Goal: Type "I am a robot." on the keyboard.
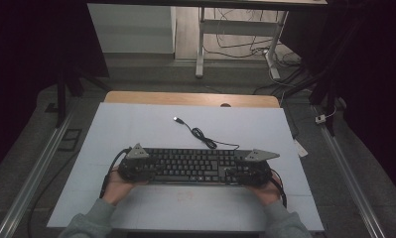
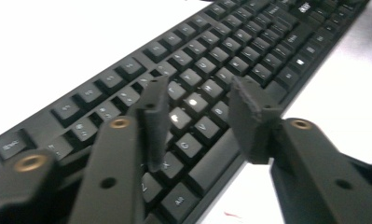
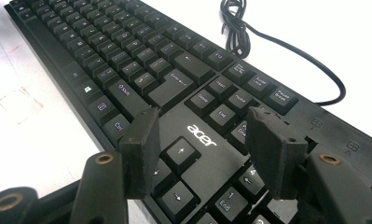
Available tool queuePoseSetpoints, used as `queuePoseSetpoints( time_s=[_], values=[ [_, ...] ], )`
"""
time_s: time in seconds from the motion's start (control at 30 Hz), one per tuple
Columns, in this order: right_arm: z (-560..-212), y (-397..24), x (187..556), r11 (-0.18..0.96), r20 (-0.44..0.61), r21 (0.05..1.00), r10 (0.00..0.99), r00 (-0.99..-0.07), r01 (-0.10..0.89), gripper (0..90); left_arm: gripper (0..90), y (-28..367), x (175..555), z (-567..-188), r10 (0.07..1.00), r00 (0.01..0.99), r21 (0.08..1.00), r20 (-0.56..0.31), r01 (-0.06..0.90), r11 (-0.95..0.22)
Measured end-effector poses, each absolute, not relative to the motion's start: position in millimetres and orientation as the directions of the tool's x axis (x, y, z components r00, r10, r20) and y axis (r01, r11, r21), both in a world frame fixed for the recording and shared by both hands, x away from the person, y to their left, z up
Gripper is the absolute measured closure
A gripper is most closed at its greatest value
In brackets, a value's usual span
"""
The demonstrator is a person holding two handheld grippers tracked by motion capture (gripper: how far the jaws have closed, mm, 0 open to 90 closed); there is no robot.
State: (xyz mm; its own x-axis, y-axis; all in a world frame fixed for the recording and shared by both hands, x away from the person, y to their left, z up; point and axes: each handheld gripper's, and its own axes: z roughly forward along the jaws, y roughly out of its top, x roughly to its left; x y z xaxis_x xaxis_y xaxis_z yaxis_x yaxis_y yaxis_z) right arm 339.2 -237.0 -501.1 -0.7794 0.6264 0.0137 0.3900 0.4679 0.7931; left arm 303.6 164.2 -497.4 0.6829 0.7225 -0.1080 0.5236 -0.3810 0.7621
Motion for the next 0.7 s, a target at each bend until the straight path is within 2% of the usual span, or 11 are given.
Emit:
queuePoseSetpoints(
  time_s=[0.2, 0.7],
  values=[
    [-501, -237, 339, 0.468, 0.014, 0.793, 0.627, -0.779, 0.391, 45.2, 46.3, 170, 305, -497, 0.746, 0.657, 0.765, -0.11, 0.535, -0.359],
    [-500, -238, 339, 0.466, 0.014, 0.794, 0.629, -0.777, 0.391, 44.9, 42.8, 182, 308, -494, 0.765, 0.629, 0.769, -0.136, 0.554, -0.318]
  ],
)
